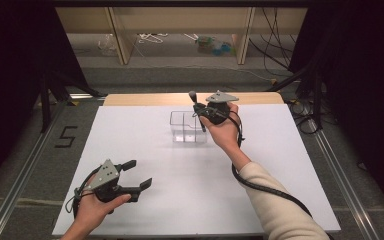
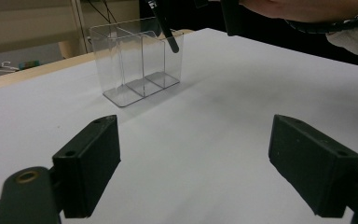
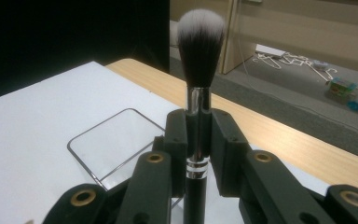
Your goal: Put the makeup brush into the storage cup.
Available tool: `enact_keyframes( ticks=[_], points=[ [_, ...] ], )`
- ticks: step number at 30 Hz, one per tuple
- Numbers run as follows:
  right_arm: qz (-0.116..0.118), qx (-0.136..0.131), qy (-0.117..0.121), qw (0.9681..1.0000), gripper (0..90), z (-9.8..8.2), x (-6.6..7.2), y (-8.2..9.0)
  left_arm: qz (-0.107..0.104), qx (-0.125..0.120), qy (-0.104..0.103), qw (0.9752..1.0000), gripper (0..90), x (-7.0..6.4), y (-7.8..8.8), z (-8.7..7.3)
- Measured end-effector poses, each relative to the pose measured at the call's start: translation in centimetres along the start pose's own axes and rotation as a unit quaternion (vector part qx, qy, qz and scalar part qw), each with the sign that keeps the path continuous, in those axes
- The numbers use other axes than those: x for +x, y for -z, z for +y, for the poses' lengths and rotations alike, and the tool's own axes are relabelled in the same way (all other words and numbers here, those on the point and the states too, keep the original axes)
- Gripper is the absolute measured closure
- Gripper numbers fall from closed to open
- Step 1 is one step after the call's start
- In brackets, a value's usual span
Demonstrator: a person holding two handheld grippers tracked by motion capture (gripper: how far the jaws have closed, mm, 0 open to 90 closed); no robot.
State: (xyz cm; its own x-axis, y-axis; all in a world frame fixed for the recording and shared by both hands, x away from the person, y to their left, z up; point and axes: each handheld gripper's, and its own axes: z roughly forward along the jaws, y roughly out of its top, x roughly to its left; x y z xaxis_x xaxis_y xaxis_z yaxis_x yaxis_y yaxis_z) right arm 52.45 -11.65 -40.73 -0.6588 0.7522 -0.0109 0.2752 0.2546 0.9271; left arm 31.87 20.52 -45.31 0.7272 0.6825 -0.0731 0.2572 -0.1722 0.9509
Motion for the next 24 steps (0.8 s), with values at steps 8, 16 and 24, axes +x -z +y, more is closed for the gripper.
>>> enact_keyframes(
  ticks=[8,16,24],
  points=[
    [-0.002,0.008,0.000,1.0000,78.3,-0.23,-0.02,-0.07,0.002,0.002,-0.001,1.0000,16.3,-0.01,0.04,0.02],
    [0.000,0.008,0.001,1.0000,78.3,-0.33,-0.04,-0.24,0.002,0.003,-0.002,1.0000,16.3,-0.02,0.05,0.02],
    [-0.001,0.007,0.000,1.0000,78.3,-0.35,-0.06,-0.22,0.002,0.003,-0.002,1.0000,16.3,-0.03,0.03,0.01]
  ],
)
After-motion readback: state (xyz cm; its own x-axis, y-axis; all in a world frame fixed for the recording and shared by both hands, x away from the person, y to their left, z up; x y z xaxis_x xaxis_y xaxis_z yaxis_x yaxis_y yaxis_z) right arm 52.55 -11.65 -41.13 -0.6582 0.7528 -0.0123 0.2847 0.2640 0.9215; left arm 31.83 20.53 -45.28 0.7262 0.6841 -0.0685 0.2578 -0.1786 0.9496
